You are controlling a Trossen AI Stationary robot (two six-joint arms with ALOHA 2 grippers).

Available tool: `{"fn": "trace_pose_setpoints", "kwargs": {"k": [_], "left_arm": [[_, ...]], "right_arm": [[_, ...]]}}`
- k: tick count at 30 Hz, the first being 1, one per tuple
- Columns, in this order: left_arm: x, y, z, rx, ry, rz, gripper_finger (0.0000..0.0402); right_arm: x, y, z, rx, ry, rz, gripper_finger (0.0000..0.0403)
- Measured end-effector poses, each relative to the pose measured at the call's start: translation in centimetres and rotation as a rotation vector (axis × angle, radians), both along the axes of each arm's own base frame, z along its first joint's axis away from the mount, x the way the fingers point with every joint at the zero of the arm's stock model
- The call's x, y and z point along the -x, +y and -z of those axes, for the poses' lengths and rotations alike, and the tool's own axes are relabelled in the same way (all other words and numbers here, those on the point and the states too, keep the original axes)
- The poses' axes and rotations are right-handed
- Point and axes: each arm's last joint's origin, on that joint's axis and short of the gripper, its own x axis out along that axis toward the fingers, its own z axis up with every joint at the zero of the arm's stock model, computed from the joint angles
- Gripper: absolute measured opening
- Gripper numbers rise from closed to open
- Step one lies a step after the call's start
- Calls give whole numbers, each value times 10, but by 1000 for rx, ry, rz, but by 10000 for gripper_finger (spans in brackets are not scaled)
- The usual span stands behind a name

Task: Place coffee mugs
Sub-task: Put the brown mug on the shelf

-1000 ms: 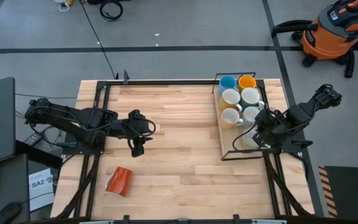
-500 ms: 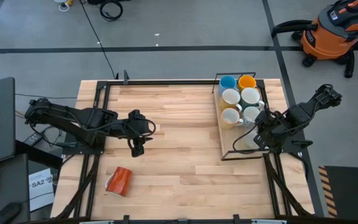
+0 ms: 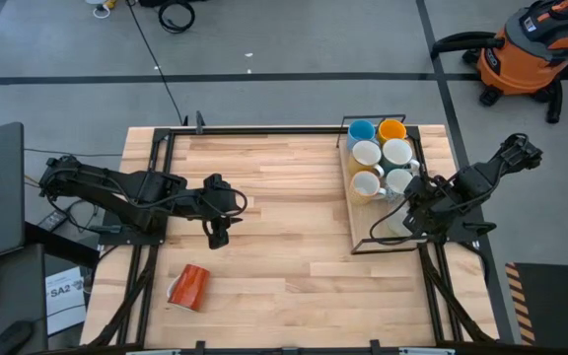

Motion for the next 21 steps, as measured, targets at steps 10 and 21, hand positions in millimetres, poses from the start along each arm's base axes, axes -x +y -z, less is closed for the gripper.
{"fn": "trace_pose_setpoints", "kwargs": {"k": [10,21], "left_arm": [[0,0,0,0,0,0,144],[1,-6,0,145,12,18,144]], "right_arm": [[0,0,0,-1,1,-5,143],[0,-1,-27,-34,-106,-3,142]]}}
